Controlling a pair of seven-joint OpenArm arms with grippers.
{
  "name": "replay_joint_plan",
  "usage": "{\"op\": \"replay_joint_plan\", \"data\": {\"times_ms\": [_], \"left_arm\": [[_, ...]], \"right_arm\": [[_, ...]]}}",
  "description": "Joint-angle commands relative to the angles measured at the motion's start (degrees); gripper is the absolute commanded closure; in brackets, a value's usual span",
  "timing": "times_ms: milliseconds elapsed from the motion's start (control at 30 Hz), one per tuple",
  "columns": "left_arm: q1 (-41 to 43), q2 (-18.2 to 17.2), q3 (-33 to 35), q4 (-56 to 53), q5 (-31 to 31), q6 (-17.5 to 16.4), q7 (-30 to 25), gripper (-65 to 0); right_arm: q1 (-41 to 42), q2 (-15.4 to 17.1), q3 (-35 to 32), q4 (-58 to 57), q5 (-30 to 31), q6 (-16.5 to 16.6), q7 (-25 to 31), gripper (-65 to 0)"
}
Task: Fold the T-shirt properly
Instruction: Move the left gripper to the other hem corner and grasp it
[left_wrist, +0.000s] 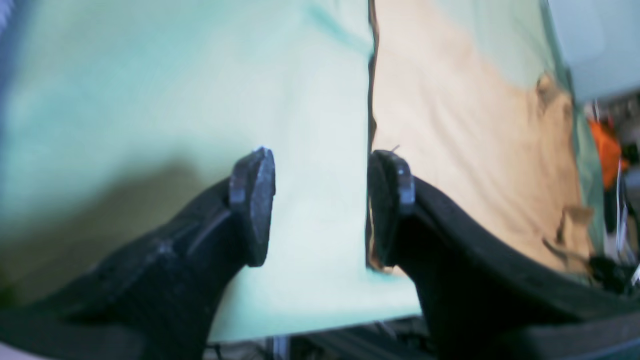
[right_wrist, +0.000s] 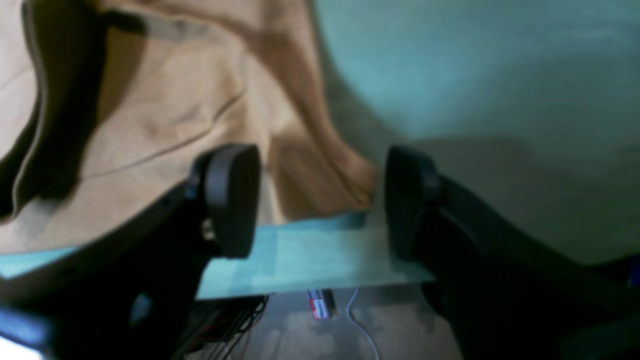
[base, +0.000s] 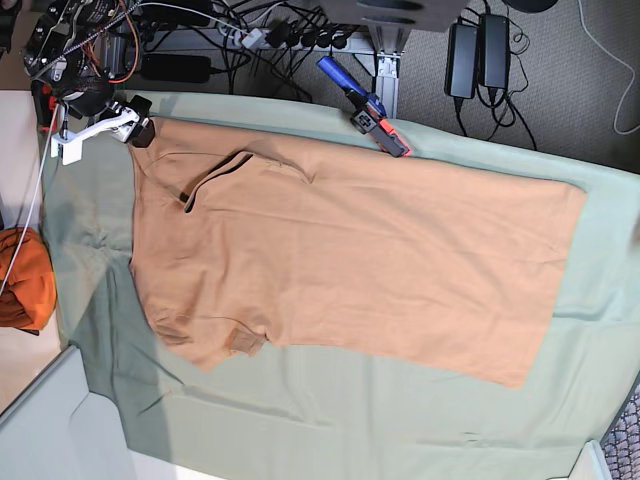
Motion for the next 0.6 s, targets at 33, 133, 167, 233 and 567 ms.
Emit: {"op": "replay_joint_plan", "data": {"times_ms": [33, 133, 167, 233, 567], "left_arm": [[-2.5, -1.7, -0.4, 0.9, -1.4, -0.7, -0.9, -33.3], [-6.1, -1.7, 1.3, 2.0, -1.3, -0.7, -1.1, -33.2], [-7.8, -1.7, 2.5, 2.3, -1.0, -0.7, -1.4, -33.2], [-11.9, -1.7, 6.2, 2.3, 2.6, -0.7, -4.1, -33.1], [-31.7, 3.9, 30.9, -0.9, 24.2, -0.7, -13.7, -33.2]], "right_arm": [[0.6, 1.0, 1.8, 1.0, 0.5, 4.8, 1.1, -39.9], [0.6, 1.0, 3.5, 1.0, 0.5, 4.8, 1.9, -39.9], [0.6, 1.0, 3.8, 1.0, 0.5, 4.8, 2.1, -39.9], [0.6, 1.0, 3.9, 1.0, 0.5, 4.8, 2.4, -39.9], [0.6, 0.9, 3.9, 1.0, 0.5, 4.8, 2.4, -39.9]]}}
